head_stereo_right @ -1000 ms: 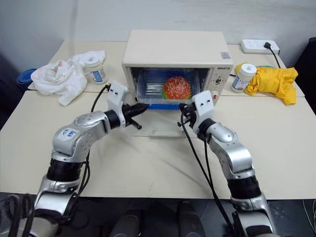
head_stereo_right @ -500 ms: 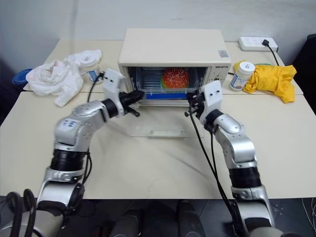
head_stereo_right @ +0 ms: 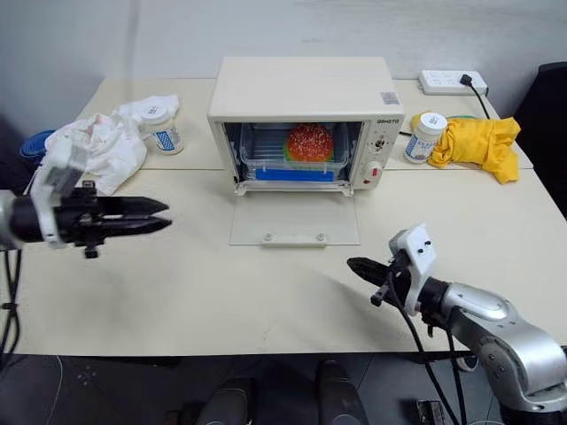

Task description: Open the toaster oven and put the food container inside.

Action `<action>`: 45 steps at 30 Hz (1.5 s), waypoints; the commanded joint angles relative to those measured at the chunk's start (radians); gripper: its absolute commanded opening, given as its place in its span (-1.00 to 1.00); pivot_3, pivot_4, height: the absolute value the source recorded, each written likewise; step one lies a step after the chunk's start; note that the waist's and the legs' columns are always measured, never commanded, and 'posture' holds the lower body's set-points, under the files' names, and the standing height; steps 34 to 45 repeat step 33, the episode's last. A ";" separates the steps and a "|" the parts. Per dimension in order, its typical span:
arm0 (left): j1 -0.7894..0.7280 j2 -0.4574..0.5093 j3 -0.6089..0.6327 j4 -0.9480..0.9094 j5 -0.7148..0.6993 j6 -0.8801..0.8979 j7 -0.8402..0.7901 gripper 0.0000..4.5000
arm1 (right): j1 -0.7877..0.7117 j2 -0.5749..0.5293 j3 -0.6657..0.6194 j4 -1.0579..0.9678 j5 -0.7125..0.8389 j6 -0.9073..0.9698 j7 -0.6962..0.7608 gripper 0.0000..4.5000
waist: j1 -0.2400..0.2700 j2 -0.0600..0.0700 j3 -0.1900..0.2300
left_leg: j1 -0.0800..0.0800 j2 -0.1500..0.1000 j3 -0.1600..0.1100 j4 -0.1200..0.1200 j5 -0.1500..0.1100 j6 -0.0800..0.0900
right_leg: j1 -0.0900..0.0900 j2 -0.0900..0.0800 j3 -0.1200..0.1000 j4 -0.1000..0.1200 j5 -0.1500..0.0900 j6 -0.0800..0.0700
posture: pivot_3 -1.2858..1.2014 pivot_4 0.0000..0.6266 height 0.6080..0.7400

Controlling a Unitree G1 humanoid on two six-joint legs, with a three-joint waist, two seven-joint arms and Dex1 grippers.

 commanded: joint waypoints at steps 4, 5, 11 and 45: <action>-0.030 0.103 0.047 -0.012 -0.042 -0.040 -0.123 0.66 | -0.092 0.087 0.128 0.190 -0.182 -0.154 -0.034 -1.00 | 0.002 0.001 0.001 | 0.000 0.000 0.000 0.000 -0.001 0.001 | -0.001 0.000 0.000 0.000 0.001 0.002 | 0.03 -0.52 1.00; -0.038 0.108 0.047 -0.011 -0.050 -0.034 -0.123 0.77 | -0.111 0.100 0.138 0.223 -0.201 -0.176 -0.032 -1.00 | 0.001 0.001 0.001 | -0.001 0.000 0.000 0.000 -0.001 0.001 | -0.001 0.000 0.000 0.001 0.004 0.007 | 0.03 -0.52 1.00; -0.046 0.111 0.048 -0.012 -0.058 -0.036 -0.115 0.98 | -0.235 0.145 0.123 0.303 -0.202 -0.210 -0.007 -1.00 | -0.004 0.002 0.001 | -0.003 0.000 0.000 0.000 -0.001 0.002 | -0.004 0.000 0.000 0.002 0.009 0.016 | 0.03 -0.52 1.00; -0.125 0.069 0.021 0.169 0.033 -0.182 -0.090 1.00 | -0.415 -0.286 -0.236 0.275 0.148 0.062 0.270 0.60 | -0.002 0.006 0.004 | -0.008 0.000 0.003 0.002 -0.002 0.003 | -0.011 0.000 0.002 0.005 0.009 0.017 | 0.03 -0.52 1.00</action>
